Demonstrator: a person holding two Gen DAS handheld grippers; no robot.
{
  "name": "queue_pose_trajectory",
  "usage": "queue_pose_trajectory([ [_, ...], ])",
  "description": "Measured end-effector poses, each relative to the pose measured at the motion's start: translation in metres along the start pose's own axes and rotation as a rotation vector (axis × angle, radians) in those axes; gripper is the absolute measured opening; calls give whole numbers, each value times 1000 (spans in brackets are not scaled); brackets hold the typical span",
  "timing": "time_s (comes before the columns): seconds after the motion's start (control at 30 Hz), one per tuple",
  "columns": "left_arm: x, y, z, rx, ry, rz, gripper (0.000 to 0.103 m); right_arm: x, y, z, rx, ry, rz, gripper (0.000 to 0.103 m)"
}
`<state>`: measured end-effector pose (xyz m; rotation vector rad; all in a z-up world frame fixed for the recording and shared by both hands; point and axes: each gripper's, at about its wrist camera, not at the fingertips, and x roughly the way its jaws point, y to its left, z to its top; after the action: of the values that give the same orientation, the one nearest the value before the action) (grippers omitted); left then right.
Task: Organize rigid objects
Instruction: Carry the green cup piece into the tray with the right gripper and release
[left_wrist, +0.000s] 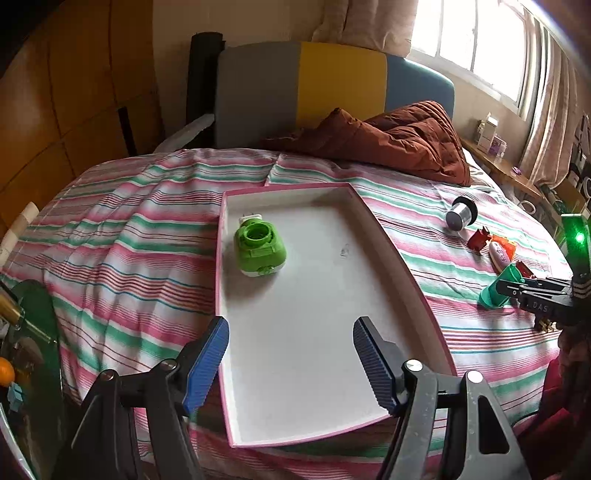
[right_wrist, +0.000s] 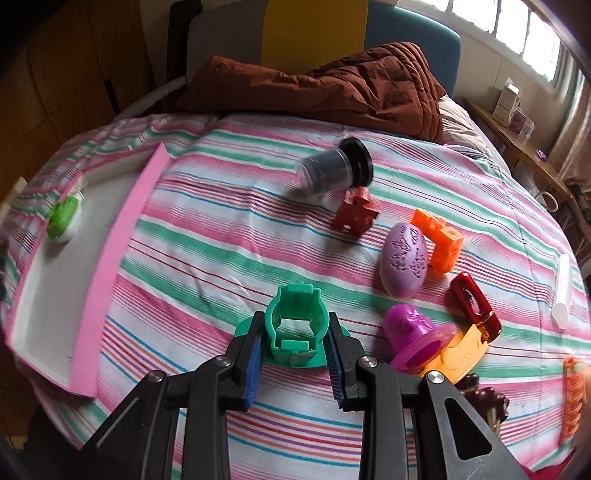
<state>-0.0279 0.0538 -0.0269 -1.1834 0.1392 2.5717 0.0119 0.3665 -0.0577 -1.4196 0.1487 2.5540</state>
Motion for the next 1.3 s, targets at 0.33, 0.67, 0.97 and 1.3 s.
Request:
queue_pose_trajectory([
  [0.33, -2, 14, -3, -31, -6, 11, 71, -41, 54, 34, -42, -101, 138, 31],
  [0.67, -2, 25, -5, -55, 1, 13, 71, -38, 159, 63, -279, -72, 255, 31],
  [0.97, 5, 38, -11, -88, 21, 12, 71, 29, 203, 99, -303, 61, 228, 31],
  [1.3, 10, 49, -12, -117, 29, 25, 71, 48, 205, 113, -151, 41, 314, 54],
])
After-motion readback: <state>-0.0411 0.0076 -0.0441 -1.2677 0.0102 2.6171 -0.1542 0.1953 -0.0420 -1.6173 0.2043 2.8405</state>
